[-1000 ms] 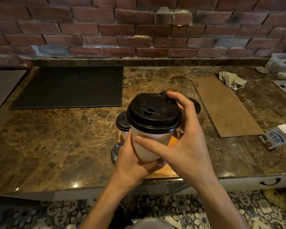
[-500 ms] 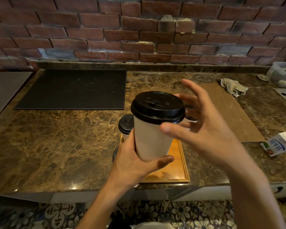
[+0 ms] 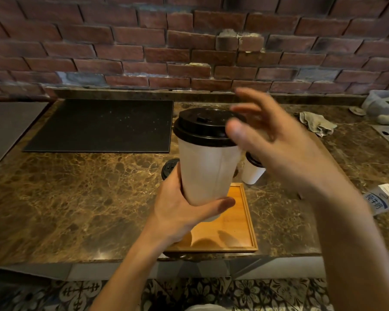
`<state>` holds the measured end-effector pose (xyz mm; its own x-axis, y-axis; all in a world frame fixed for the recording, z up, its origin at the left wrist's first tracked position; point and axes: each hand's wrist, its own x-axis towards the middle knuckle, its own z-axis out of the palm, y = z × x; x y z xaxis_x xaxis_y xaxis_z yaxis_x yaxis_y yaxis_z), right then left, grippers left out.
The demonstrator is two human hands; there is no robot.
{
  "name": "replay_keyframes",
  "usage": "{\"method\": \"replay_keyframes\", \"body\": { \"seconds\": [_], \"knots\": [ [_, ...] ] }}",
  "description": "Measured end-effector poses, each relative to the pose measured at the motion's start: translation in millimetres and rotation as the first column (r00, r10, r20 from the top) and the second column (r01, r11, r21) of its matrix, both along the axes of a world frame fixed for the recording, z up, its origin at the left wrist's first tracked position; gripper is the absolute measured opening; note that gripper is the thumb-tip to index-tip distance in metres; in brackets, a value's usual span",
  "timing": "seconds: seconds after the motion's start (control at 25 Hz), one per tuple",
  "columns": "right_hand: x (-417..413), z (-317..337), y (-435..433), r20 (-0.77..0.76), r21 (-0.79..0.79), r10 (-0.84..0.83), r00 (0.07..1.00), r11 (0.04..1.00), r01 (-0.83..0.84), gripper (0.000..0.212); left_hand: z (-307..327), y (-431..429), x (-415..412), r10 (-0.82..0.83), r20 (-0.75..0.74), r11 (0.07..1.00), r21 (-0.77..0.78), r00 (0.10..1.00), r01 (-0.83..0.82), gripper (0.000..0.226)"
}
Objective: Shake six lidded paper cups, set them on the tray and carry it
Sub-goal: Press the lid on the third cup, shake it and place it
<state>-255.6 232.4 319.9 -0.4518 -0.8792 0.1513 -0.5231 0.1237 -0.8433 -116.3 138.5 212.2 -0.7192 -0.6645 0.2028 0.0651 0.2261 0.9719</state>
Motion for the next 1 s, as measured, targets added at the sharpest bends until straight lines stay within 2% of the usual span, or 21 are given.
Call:
{"method": "replay_keyframes", "body": {
  "seconds": [0.08, 0.16, 0.24, 0.32, 0.4, 0.48, 0.52, 0.6, 0.72, 0.76, 0.84, 0.92, 0.96, 1.0],
  "knots": [
    [6, 21, -17, -0.225, 0.060, 0.042, 0.973, 0.998, -0.029, 0.072, -1, -1, -5, 0.020, 0.006, 0.999, -0.046, 1.000, -0.020, 0.070],
    [17, 26, -34, -0.451, 0.186, 0.117, 0.885, 0.982, -0.035, 0.056, -3, 2, -10, 0.032, -0.001, 0.999, -0.022, 0.999, -0.032, 0.074],
    [25, 25, -41, -0.563, 0.196, 0.180, 0.807, 0.977, -0.082, 0.044, -4, 2, -10, 0.025, -0.039, 0.999, 0.049, 0.999, -0.023, 0.073],
    [21, 32, -40, -0.516, 0.136, 0.311, 0.798, 0.950, -0.283, 0.037, -3, -5, -5, -0.042, -0.065, 0.998, 0.048, 0.997, 0.045, 0.064],
    [8, 37, -39, -0.411, 0.102, 0.509, 0.756, 0.850, -0.517, 0.033, 1, -16, 1, -0.195, -0.050, 0.981, 0.016, 0.980, 0.196, 0.057],
    [-2, 35, -41, -0.298, 0.063, 0.616, 0.729, 0.775, -0.629, 0.032, 4, -22, 3, -0.351, -0.077, 0.934, 0.036, 0.933, 0.354, 0.055],
    [-4, 34, -43, -0.272, 0.066, 0.617, 0.738, 0.777, -0.626, 0.032, 4, -22, 2, -0.350, -0.070, 0.935, 0.030, 0.934, 0.353, 0.054],
    [0, 35, -47, -0.313, 0.110, 0.533, 0.786, 0.842, -0.528, 0.035, 4, -21, -1, -0.249, -0.067, 0.968, 0.004, 0.966, 0.249, 0.055],
    [12, 31, -49, -0.475, 0.147, 0.280, 0.834, 0.960, -0.238, 0.046, 2, -22, -6, -0.092, -0.141, 0.996, 0.004, 0.986, 0.093, 0.063],
    [20, 27, -51, -0.547, 0.136, 0.177, 0.818, 0.983, -0.122, 0.047, 2, -20, -9, -0.007, -0.149, 1.000, -0.012, 0.989, 0.006, 0.067],
    [35, 21, -57, -0.686, 0.066, -0.011, 0.727, 0.995, 0.077, 0.048, 5, -16, -14, 0.162, -0.120, 0.982, -0.079, 0.979, -0.172, 0.074],
    [37, 23, -59, -0.695, -0.035, -0.069, 0.716, 0.997, 0.062, 0.048, 11, -16, -14, 0.197, -0.105, 0.972, -0.111, 0.975, -0.209, 0.074],
    [31, 27, -58, -0.655, -0.061, -0.020, 0.755, 0.998, -0.026, 0.046, 13, -21, -11, 0.132, -0.112, 0.985, -0.099, 0.985, -0.143, 0.071],
    [23, 33, -57, -0.571, -0.063, 0.096, 0.815, 0.985, -0.160, 0.044, 15, -28, -6, 0.012, -0.119, 0.997, -0.075, 0.993, -0.021, 0.068]
  ]
}}
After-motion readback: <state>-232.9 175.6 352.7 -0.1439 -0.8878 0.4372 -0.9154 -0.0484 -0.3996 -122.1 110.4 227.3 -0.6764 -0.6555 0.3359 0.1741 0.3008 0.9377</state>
